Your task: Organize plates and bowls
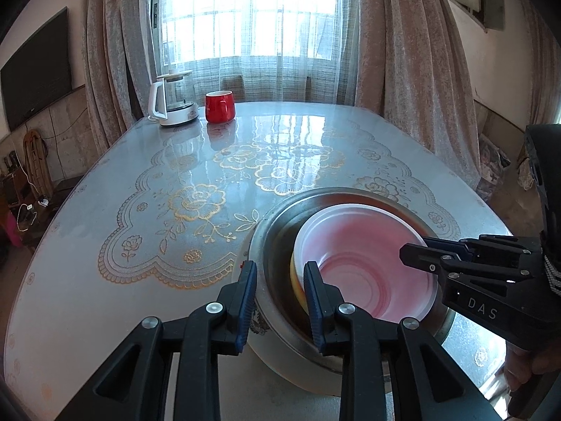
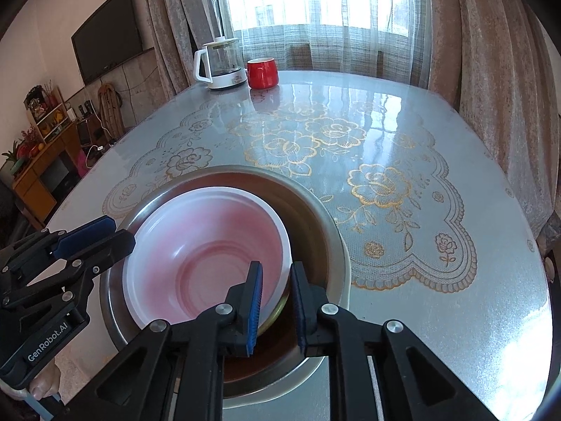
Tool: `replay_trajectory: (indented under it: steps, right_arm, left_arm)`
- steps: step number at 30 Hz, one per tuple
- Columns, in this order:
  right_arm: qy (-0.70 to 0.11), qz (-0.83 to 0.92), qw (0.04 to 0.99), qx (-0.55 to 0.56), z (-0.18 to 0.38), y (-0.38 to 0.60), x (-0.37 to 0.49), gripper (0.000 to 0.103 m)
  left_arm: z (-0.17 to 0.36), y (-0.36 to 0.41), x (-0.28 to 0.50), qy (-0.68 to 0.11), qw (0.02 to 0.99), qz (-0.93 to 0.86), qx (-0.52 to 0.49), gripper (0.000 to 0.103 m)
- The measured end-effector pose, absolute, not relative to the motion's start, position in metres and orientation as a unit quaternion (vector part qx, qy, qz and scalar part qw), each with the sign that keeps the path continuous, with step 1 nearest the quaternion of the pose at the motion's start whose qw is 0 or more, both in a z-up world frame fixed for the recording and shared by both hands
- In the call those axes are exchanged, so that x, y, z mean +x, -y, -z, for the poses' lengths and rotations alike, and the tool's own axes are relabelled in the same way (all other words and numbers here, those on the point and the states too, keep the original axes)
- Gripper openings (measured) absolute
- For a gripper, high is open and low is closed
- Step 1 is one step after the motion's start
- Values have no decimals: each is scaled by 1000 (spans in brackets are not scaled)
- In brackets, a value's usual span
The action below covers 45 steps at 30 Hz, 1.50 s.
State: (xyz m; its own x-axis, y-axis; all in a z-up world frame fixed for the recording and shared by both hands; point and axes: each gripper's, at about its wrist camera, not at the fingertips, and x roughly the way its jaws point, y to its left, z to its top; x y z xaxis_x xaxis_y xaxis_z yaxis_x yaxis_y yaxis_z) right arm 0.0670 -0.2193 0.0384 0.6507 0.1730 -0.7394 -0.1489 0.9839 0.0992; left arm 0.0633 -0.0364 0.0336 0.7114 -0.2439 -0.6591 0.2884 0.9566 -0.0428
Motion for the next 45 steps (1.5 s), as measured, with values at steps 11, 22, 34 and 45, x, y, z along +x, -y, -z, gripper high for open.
replay_trajectory:
  steps: [11, 22, 34, 45]
  right_arm:
    - [-397, -78, 913, 46, -38, 223, 59, 23]
    - [-362, -60, 928, 62, -46, 220, 45, 30]
    - [-308, 35, 949, 58, -57, 219, 16, 41]
    - [-267, 84, 959, 37, -56, 211, -12, 57]
  left_arm:
    - [-35, 29, 58, -357, 924, 133, 11, 29]
    - [-41, 14, 40, -338, 936, 99, -7, 37]
    - [-39, 7, 5, -288, 957, 36, 17, 80]
    - [-34, 15, -11, -286, 958, 14, 6, 103]
